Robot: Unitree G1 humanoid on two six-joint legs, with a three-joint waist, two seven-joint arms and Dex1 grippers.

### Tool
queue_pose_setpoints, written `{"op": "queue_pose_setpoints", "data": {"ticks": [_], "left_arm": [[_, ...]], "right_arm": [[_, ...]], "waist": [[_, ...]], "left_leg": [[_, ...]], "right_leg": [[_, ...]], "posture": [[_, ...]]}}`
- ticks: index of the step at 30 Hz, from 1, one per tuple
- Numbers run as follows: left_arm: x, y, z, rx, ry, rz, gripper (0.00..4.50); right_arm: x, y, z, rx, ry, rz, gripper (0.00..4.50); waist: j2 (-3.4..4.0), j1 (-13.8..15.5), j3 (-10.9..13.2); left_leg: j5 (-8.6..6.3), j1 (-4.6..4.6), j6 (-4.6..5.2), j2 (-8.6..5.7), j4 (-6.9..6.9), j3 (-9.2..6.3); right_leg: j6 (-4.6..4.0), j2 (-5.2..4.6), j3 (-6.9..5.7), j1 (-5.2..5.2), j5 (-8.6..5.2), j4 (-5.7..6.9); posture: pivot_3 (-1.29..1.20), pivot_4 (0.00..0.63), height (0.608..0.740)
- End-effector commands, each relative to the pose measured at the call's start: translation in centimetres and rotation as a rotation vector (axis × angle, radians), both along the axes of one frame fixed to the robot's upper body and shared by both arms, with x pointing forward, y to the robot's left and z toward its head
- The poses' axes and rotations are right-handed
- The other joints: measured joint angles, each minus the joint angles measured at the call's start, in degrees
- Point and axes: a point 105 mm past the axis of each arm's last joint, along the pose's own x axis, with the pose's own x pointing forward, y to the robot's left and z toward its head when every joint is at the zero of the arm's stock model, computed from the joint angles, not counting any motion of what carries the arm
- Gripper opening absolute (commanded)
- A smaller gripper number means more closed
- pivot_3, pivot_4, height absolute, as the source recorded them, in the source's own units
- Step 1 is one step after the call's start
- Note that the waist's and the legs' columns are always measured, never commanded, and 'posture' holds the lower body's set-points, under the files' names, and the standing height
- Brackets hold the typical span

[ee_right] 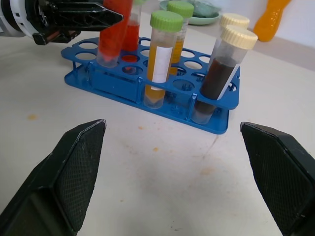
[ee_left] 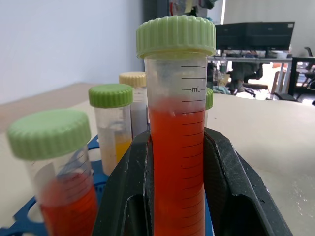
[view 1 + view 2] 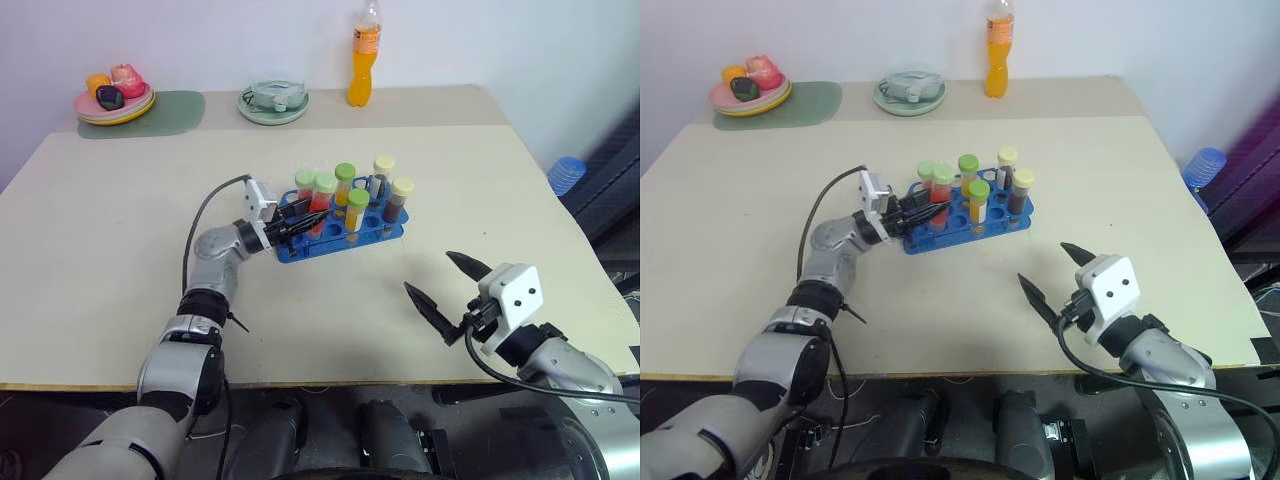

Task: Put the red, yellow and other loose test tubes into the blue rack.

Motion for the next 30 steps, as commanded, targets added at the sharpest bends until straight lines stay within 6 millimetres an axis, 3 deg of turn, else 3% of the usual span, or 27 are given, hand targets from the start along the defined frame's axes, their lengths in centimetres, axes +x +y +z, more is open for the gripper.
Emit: {"op": "queue_pose_setpoints", "data": {"ticks": [1,13,20,21,30], "left_arm": [[0.2,-0.2,-0.4,0.017,0.019,0.015,0.74],[-1.0,-0.1,-0.4,-0.002,-0.035,-0.041,0.74],[-0.4,0.4,-0.5,-0.002,-0.014,0.04,4.19],[-0.4,0.5,-0.5,-0.003,-0.009,0.049,4.44],[-1.9,3.5,-1.4,0.018,-0.01,0.146,4.44]], "right_arm": [[0.0,0.3,0.8,0.006,-0.044,0.008,4.5],[0.0,0.3,0.7,0.007,-0.044,0.011,4.5],[-0.1,0.3,0.5,0.006,-0.034,0.025,4.5],[-0.1,0.3,0.5,0.005,-0.03,0.03,4.5],[-0.2,-0.5,-0.1,0.007,0.005,0.048,4.5]], "waist": [[-0.03,0.0,0.02],[-0.03,-0.01,0.02],[-0.04,-0.04,0.03],[-0.04,-0.06,0.03],[-0.03,-0.09,0.02]], "left_leg": [[0.0,-0.02,0.0,0.0,0.0,0.0],[-0.01,-0.08,0.02,-0.02,-0.02,-0.04],[-0.02,-0.18,0.03,-0.02,-0.01,-0.05],[-0.02,-0.18,0.03,-0.02,-0.01,-0.04],[-0.02,-0.17,0.03,-0.02,-0.02,-0.05]], "right_leg": [[0.0,0.0,0.0,-0.02,0.0,0.0],[0.01,-0.01,-0.03,-0.05,-0.01,-0.04],[0.03,-0.01,-0.03,-0.15,-0.02,-0.04],[0.03,-0.01,-0.03,-0.15,-0.02,-0.04],[0.03,-0.01,-0.02,-0.15,-0.02,-0.04]], "posture": [[0.0,0.15,0.74],[0.0,0.15,0.74],[0.0,0.15,0.74],[0.0,0.15,0.74],[0.0,0.15,0.74]]}}
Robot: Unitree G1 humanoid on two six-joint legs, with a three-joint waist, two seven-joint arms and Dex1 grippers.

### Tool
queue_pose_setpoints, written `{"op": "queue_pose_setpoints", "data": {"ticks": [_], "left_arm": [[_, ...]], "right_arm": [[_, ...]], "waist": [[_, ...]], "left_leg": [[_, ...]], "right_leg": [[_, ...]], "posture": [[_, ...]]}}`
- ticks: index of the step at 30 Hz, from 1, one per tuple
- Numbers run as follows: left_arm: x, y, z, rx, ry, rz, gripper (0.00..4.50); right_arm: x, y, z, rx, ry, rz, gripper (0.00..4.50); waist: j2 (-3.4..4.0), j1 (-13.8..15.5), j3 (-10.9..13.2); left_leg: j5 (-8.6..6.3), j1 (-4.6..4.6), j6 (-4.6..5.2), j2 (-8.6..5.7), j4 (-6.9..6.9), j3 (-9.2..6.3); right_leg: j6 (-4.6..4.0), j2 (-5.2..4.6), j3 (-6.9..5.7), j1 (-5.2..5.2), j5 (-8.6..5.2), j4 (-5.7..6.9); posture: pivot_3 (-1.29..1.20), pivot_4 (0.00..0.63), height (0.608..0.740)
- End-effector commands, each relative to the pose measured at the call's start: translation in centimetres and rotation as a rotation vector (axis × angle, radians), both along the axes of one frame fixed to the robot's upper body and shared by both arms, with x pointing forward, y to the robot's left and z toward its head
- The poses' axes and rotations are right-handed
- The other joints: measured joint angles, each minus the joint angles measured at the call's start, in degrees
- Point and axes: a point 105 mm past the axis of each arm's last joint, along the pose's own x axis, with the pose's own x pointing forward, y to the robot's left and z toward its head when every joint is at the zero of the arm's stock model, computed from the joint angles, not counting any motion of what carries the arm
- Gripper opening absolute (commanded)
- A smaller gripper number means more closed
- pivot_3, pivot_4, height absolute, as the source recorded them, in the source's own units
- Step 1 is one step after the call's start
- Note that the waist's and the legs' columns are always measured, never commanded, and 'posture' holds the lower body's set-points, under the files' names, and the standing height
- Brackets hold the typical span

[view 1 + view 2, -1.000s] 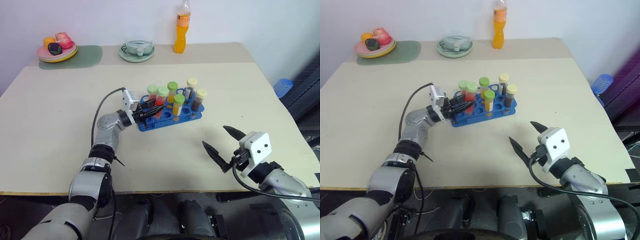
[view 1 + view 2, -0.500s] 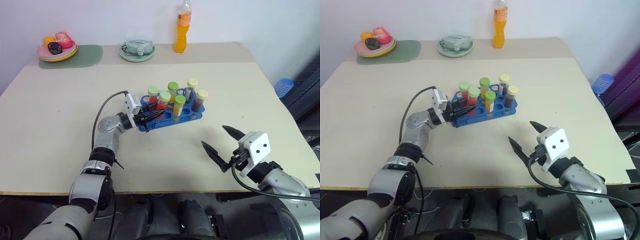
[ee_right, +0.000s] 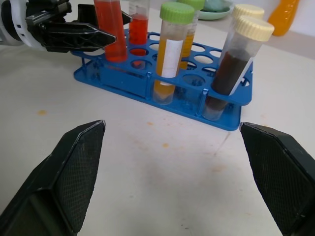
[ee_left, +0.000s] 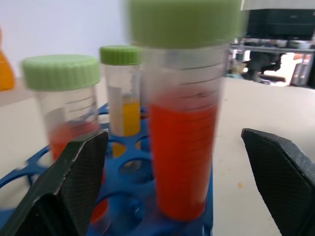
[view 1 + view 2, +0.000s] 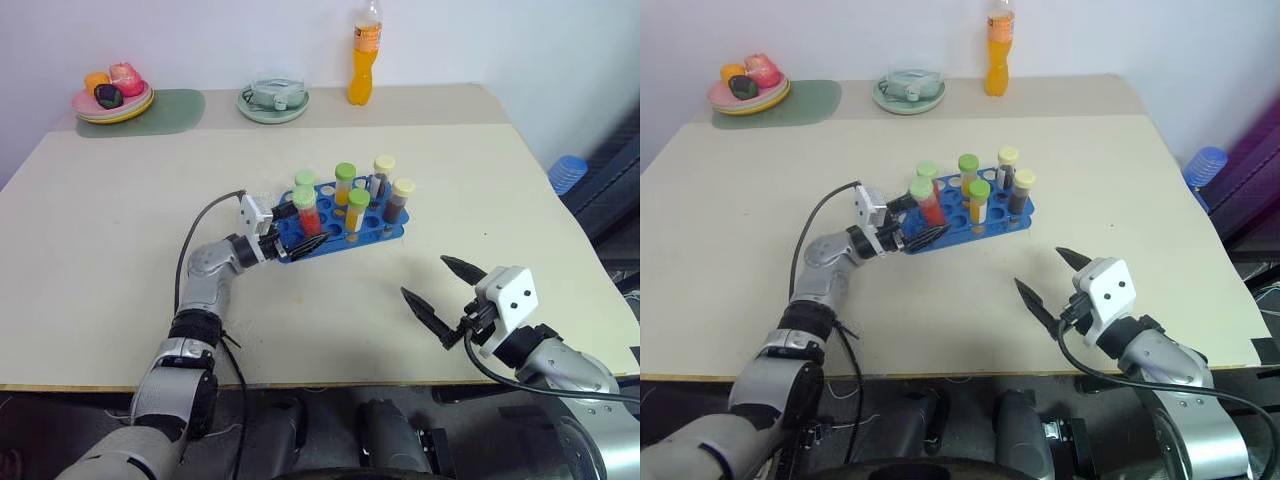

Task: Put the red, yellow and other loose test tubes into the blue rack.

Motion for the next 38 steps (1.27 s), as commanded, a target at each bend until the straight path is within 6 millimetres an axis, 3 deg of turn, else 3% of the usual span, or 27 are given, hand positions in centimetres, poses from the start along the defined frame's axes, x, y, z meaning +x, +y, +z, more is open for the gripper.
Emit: {"op": "queue_pose_setpoints", "data": {"ticks": [1,11,21,30,38], "left_arm": [[-0.8,1.5,0.4,0.004,-0.032,0.028,4.44],[-2.8,8.2,-2.7,0.033,0.078,0.193,4.44],[-3.5,14.5,-5.3,0.068,0.165,0.508,4.44],[-4.6,15.0,-5.1,0.145,0.151,0.56,4.44],[-7.2,14.7,-3.8,0.198,0.17,0.465,4.44]], "right_arm": [[0.0,-0.7,0.6,-0.002,-0.029,-0.003,4.5],[0.5,-1.8,-0.6,-0.018,0.021,0.031,4.5],[0.5,-4.0,-3.1,-0.037,0.085,0.007,4.5],[0.1,-6.1,-3.9,-0.037,0.096,-0.058,4.5],[0.0,-7.2,-3.6,-0.065,0.1,-0.051,4.5]], "waist": [[0.0,-0.02,0.0],[0.07,0.07,-0.02],[0.15,-0.09,-0.06],[0.37,-0.04,-0.19],[0.39,0.07,-0.17]], "left_leg": [[0.0,0.0,0.0,0.0,-0.01,0.0],[-0.01,0.02,0.0,0.01,-0.06,-0.01],[-0.02,0.03,-0.01,0.0,-0.07,-0.01],[-0.04,0.08,-0.03,0.01,-0.15,0.01],[-0.1,0.06,-0.13,0.02,-0.15,0.01]], "right_leg": [[0.0,0.0,0.01,0.0,0.0,0.0],[-0.02,-0.01,0.04,-0.01,-0.01,-0.01],[-0.03,-0.02,0.05,0.01,-0.01,-0.03],[-0.03,-0.03,0.1,0.01,-0.02,-0.03],[-0.14,-0.03,0.11,0.02,-0.08,-0.05]], "posture": [[0.0,0.15,0.74],[0.0,0.15,0.74],[0.0,0.15,0.74],[0.0,0.15,0.74],[0.0,0.15,0.74]]}}
